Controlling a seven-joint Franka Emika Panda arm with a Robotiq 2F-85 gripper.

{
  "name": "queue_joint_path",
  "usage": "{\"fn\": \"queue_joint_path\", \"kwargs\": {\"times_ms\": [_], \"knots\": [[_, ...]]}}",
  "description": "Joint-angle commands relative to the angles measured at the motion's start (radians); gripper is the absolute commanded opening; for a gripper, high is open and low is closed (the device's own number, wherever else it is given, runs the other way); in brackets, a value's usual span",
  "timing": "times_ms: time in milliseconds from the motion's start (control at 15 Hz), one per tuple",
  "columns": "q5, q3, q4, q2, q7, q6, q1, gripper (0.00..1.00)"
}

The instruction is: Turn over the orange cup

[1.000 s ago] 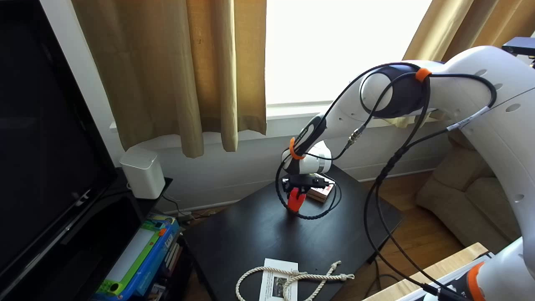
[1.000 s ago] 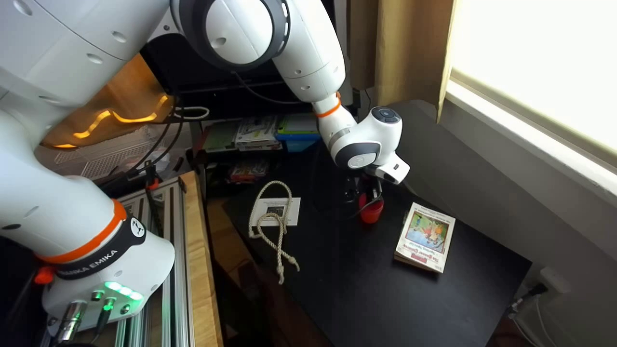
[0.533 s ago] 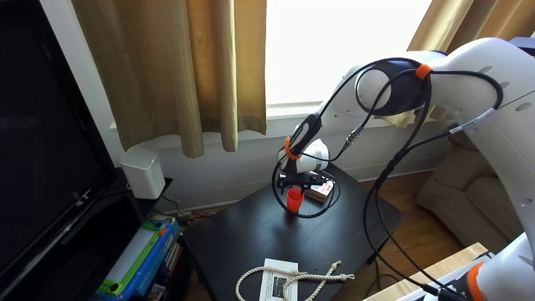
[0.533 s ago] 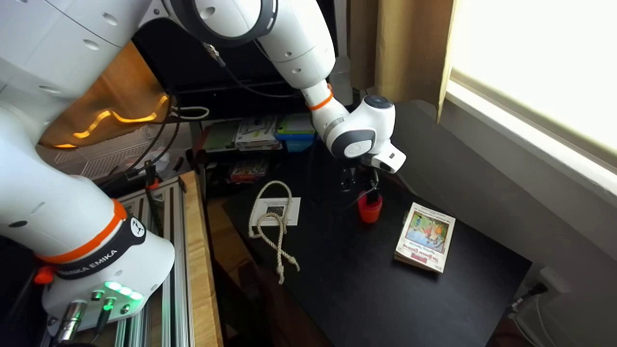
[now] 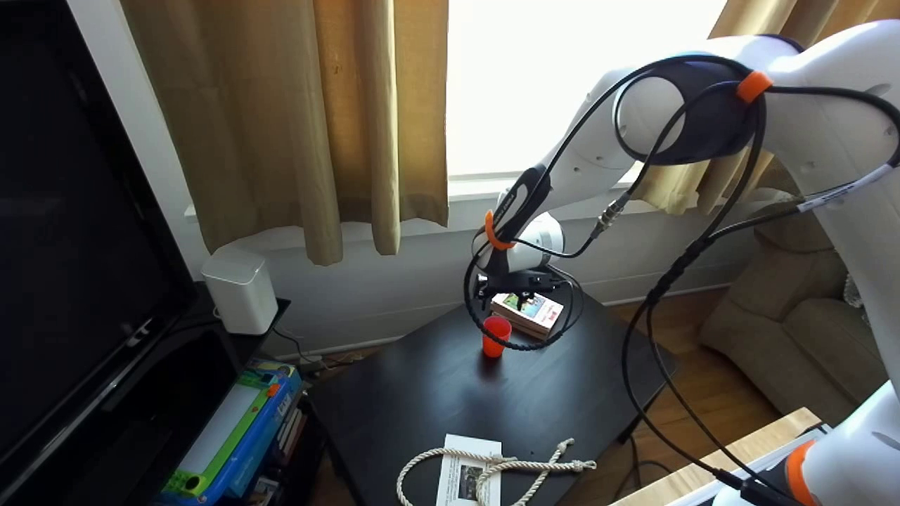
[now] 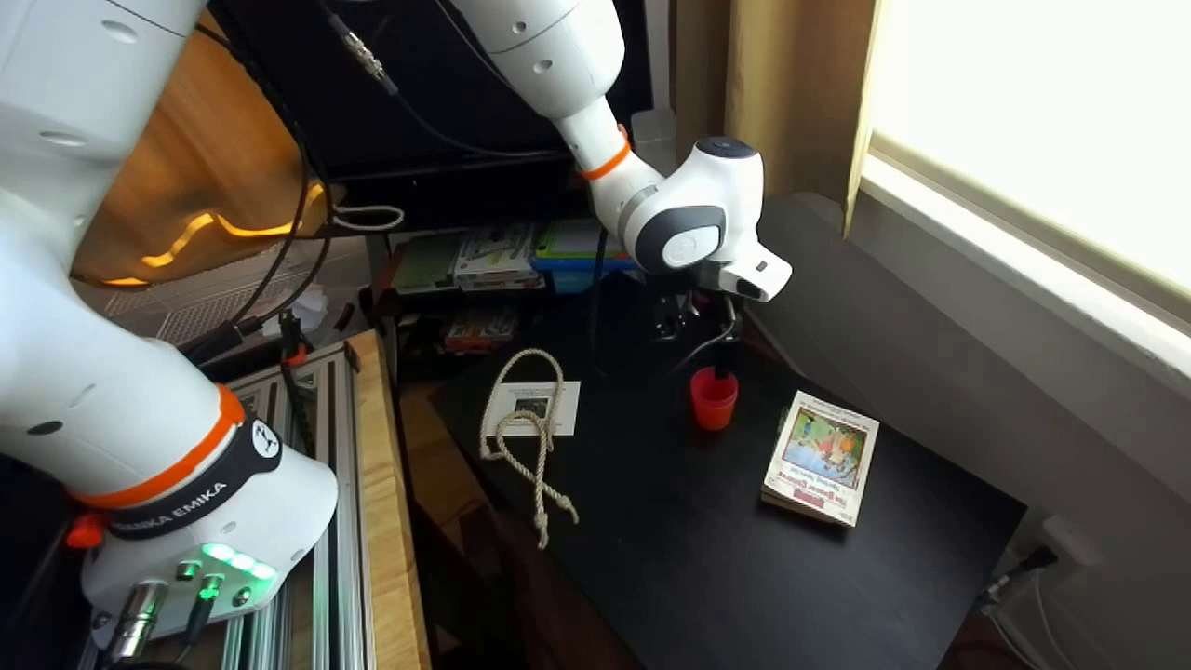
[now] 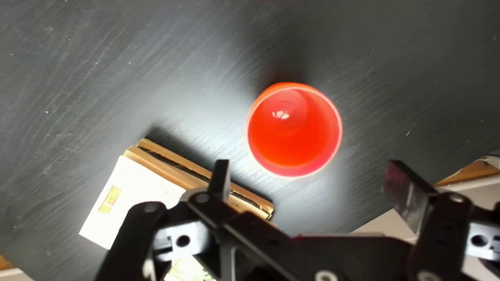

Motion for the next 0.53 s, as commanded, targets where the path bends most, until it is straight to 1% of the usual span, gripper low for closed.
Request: {"fn": "queue_joint_path", "kwargs": {"times_ms": [0,133,200,467], "knots": [[-0.039,-0.039,-0.118,-0.122,0.032,-0.022,0.019,1.0],[-0.047,-0.041,-0.153,-0.17,0.027,-0.029,0.008,1.0],[-0.043,-0.021,-0.075,-0.096,0.017,-0.006,-0.01,1.0],[-0.049,-0.026,-0.122,-0.149,0.018,-0.011,-0.012,1.0]]}}
